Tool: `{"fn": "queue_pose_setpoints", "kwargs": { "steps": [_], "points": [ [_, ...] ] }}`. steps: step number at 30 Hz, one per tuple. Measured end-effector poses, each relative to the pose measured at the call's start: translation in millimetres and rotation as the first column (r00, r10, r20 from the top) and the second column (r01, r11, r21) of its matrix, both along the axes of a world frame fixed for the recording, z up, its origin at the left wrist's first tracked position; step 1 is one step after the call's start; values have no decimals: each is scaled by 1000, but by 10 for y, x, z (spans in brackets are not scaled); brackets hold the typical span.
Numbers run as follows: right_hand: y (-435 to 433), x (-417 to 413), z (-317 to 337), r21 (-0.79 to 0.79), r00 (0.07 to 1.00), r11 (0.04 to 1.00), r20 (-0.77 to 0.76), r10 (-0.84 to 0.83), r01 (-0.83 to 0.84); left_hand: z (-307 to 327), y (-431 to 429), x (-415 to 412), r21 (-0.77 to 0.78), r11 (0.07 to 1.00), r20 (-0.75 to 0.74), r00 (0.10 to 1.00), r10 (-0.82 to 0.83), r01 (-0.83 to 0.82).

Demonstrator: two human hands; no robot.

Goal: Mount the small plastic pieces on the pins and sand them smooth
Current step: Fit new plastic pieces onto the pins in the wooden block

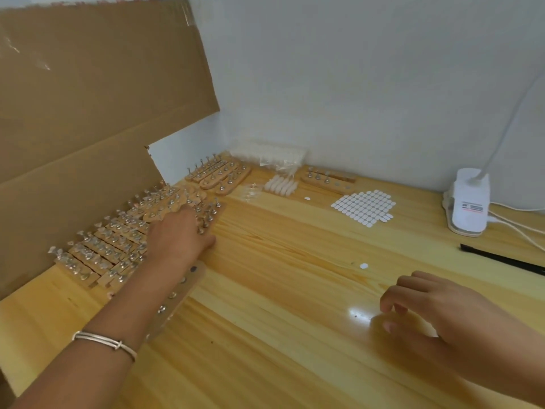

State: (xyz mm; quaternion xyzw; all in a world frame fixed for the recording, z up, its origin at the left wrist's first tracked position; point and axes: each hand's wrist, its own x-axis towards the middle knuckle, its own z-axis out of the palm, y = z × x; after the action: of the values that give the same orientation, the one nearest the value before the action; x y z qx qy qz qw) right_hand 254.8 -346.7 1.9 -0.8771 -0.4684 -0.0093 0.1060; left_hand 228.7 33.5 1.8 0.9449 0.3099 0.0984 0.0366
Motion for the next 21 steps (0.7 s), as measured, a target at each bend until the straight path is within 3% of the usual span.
{"fn": "queue_pose_setpoints", "kwargs": {
  "steps": [4,7,9,11,14,16,18,21],
  "points": [
    [-180,34,-50,77,999,997,-21,-26,28,22,-21,51,7,999,91,995,-45,44],
    [-333,54,69,31,993,993,-18,-117,118,126,-204,18,-153,968,261,953,-154,199],
    [-499,55,141,61,979,977,-10,-205,205,213,-497,-65,-312,873,345,901,-263,375],
    [-661,69,209,107,956,950,-19,-294,294,243,-893,-218,-379,721,359,810,-463,580],
    [-869,67,246,167,931,917,-22,-363,362,139,-1506,-454,-372,456,251,561,-789,809],
    [-957,26,246,166,914,900,-29,-404,403,9,-1837,-537,-373,323,193,413,-890,870],
    [-1029,-29,202,130,908,899,-59,-414,419,-100,-2082,-549,-353,246,190,326,-926,903],
    [-1104,-78,93,78,915,914,-90,-392,399,-150,-2290,-500,-276,239,216,302,-928,931]
  ]
}}
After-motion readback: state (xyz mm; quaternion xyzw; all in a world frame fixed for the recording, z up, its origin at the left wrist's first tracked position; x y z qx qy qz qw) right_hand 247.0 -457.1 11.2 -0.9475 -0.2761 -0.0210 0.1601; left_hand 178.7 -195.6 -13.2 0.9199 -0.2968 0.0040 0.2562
